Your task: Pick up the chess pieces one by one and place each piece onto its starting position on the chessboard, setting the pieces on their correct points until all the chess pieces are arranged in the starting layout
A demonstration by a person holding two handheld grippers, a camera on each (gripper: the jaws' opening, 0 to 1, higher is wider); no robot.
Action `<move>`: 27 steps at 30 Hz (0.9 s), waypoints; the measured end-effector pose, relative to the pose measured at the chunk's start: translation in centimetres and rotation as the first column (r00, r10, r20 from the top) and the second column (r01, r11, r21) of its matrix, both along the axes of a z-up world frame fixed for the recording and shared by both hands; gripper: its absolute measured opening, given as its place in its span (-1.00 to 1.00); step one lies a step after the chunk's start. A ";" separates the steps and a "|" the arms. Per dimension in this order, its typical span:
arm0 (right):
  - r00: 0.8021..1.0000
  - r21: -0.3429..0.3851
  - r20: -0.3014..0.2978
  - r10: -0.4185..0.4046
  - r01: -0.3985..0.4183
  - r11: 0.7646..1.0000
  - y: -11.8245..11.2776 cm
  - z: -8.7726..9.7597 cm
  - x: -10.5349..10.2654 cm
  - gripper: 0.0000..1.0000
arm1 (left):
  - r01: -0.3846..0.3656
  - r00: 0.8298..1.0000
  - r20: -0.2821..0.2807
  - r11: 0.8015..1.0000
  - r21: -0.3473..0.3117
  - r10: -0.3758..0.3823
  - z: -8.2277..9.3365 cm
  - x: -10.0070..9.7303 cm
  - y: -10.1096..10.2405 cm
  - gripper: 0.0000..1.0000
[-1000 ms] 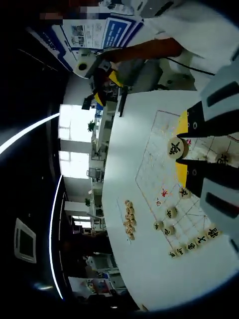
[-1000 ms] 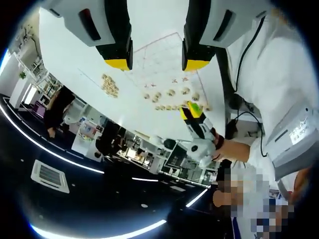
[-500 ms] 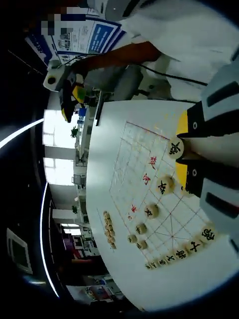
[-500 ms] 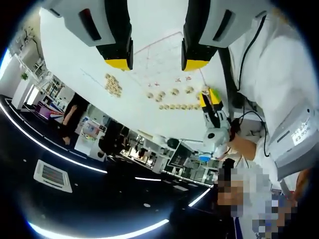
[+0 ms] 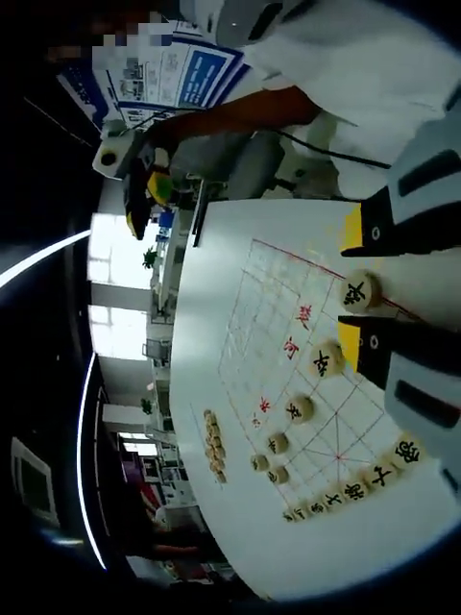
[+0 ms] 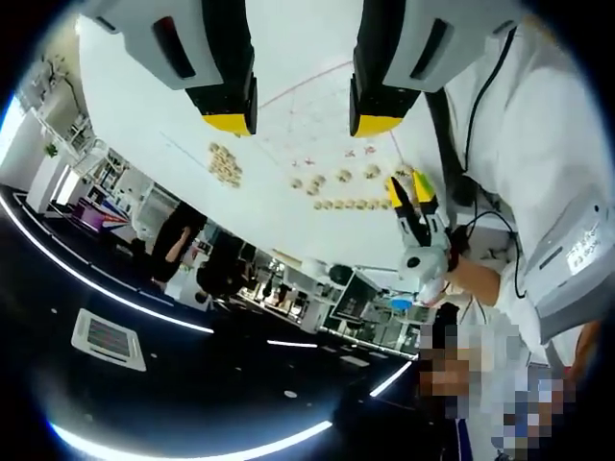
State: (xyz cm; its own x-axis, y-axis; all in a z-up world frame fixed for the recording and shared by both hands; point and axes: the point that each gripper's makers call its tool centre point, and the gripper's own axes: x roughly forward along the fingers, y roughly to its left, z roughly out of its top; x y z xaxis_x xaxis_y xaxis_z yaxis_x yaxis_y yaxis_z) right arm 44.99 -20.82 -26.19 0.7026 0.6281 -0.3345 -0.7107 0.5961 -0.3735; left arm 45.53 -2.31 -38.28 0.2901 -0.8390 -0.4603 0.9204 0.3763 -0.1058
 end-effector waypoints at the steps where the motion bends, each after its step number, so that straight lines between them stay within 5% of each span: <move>1: 1.000 -0.001 -0.001 0.002 -0.002 1.000 0.0 0.0 0.0 -0.21 | -0.004 1.000 0.011 1.000 -0.015 0.004 0.5 0.2 0.0 -0.38; 8: 1.000 -0.008 -0.010 0.009 -0.009 1.000 0.4 -0.3 0.2 -0.21 | -0.057 0.993 0.098 0.994 -0.093 0.066 4.0 2.6 0.5 -0.24; 13: 1.000 -0.014 -0.024 0.017 -0.017 1.000 1.0 -0.8 0.4 -0.21 | -0.118 0.978 0.142 0.969 -0.219 0.151 8.0 4.7 1.0 -0.01; 18: 0.999 0.003 -0.043 0.003 -0.003 1.000 1.4 -0.9 1.1 -0.21 | -0.106 0.987 0.099 0.975 -0.196 0.127 9.0 5.2 1.9 -0.15; 22: 0.999 0.029 -0.042 -0.012 0.013 1.000 1.6 -0.5 1.7 -0.21 | -0.056 0.970 0.223 0.984 -0.172 0.094 10.2 6.4 2.4 -0.26; 27: 0.999 0.065 -0.050 -0.020 0.023 0.998 2.3 -0.3 2.4 -0.21 | -0.050 0.967 0.233 0.975 -0.218 0.102 11.9 7.1 3.6 -0.34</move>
